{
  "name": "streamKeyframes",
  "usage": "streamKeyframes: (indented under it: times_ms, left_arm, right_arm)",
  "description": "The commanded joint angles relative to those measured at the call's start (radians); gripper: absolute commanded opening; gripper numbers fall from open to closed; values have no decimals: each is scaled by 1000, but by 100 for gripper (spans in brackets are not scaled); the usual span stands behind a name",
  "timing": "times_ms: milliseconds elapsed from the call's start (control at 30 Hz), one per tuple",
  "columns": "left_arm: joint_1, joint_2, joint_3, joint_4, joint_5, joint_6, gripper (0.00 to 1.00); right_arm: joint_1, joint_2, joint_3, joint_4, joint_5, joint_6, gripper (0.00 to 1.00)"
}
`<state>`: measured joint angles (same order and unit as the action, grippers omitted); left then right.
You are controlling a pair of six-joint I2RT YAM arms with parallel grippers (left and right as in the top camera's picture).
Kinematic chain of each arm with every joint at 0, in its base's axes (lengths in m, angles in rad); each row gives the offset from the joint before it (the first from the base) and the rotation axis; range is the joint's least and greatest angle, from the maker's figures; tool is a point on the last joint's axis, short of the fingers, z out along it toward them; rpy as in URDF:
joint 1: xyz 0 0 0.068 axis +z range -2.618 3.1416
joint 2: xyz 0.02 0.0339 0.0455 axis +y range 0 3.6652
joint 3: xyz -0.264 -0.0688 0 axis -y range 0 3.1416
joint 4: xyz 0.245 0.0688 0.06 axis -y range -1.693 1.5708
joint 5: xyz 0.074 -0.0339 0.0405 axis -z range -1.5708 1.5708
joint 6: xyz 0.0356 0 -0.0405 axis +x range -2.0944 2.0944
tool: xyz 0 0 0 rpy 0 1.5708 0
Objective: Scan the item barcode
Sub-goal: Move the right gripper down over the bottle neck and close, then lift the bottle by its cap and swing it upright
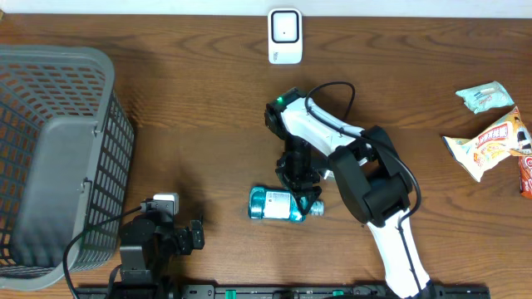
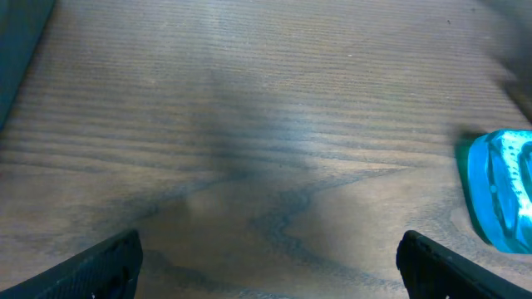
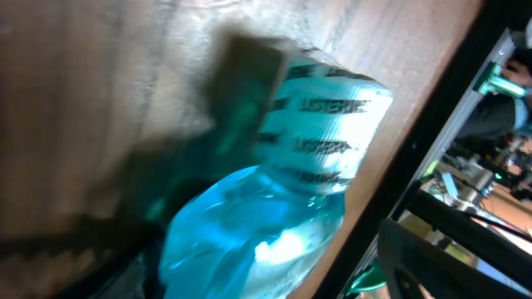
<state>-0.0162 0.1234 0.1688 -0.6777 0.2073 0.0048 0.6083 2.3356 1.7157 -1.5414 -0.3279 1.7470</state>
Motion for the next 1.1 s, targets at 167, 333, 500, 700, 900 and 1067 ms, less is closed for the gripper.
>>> streamKeyframes:
  times_ms: [167, 333, 500, 700, 900, 1067]
  left_arm:
    - [0, -2, -5, -11, 1, 10, 98]
    - [0, -2, -5, -12, 1, 10, 98]
    - [0, -2, -5, -12, 1, 10, 98]
    - [0, -2, -5, -11, 1, 10, 98]
    - [0, -2, -5, -11, 1, 10, 98]
    - [0, -2, -5, -11, 1, 10, 98]
  right_arm:
    - [19, 135, -17, 28, 50, 43, 63]
    - [25, 139, -17, 38, 138, 67, 33]
    - [27, 139, -17, 40, 180, 66, 20]
    - [18, 135, -10, 71, 180, 19, 11]
    - [-47, 76, 58, 108, 193, -145, 6]
    - [-81, -43, 78, 120, 230, -185, 2]
